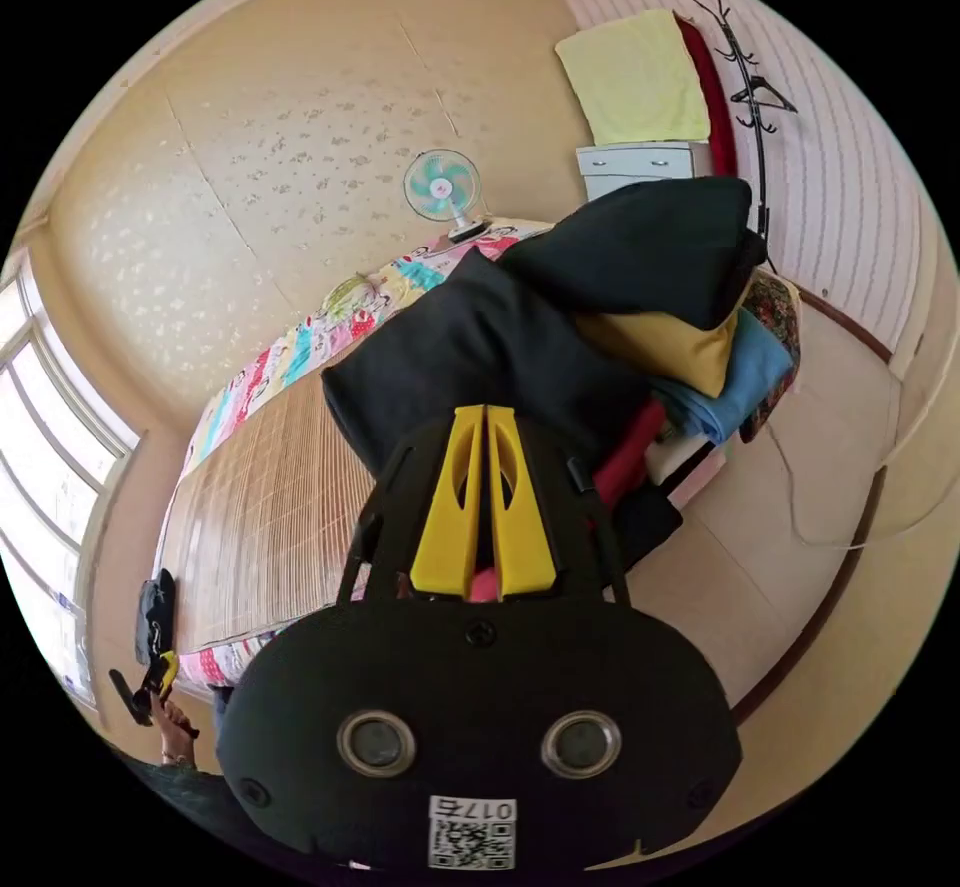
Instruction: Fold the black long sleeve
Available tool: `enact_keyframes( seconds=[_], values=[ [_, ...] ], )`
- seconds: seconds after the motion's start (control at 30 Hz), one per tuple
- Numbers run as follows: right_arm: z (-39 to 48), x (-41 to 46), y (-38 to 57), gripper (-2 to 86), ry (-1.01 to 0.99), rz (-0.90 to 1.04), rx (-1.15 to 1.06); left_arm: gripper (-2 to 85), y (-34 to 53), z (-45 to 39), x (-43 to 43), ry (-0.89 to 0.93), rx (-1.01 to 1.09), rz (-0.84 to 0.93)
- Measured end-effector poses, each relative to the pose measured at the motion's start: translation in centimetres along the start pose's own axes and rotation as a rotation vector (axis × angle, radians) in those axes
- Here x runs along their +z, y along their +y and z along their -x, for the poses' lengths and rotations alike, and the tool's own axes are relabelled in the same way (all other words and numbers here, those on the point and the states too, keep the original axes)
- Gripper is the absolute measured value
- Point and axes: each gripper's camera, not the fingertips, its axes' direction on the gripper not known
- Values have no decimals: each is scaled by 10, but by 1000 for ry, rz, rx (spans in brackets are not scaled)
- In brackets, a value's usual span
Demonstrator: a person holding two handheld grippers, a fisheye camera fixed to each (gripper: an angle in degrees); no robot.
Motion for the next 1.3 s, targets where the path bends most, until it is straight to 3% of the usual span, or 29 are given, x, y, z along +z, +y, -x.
enact_keyframes(
  seconds=[0.07,0.2,0.33,0.5,0.6,0.7,0.77,0.9,1.03,1.13,1.2,1.3],
  values=[
    [7,-9,6,3,-52,-6,-3,109,-18,43,-42,-82,-121,-138],
    [18,-23,6,3,-79,53,-33,126,-62,80,-85,-180,-170,-263],
    [20,-41,7,2,-60,59,-44,133,-125,109,-83,-336,-184,-173],
    [3,-55,12,2,-29,88,-7,81,-140,154,-62,-295,-410,-94],
    [-12,-65,14,2,-56,85,25,43,-140,153,-69,-168,-467,-109],
    [-20,-72,13,2,-68,76,29,38,-150,122,-83,165,-351,-197],
    [-19,-71,11,1,-75,66,21,38,-170,74,-90,334,-183,-181],
    [-2,-55,2,2,-155,94,-9,38,-192,-26,-102,483,145,-139],
    [26,-42,0,2,-208,120,-89,39,-180,-120,-116,924,460,-172],
    [44,-30,1,2,-253,168,-148,40,-158,-135,-116,1193,507,-231],
    [53,-21,5,2,-283,203,-192,40,-142,-127,-105,1179,470,-241],
    [58,-8,13,2,-268,250,-243,39,-111,-91,-55,846,193,-101]
  ],
)
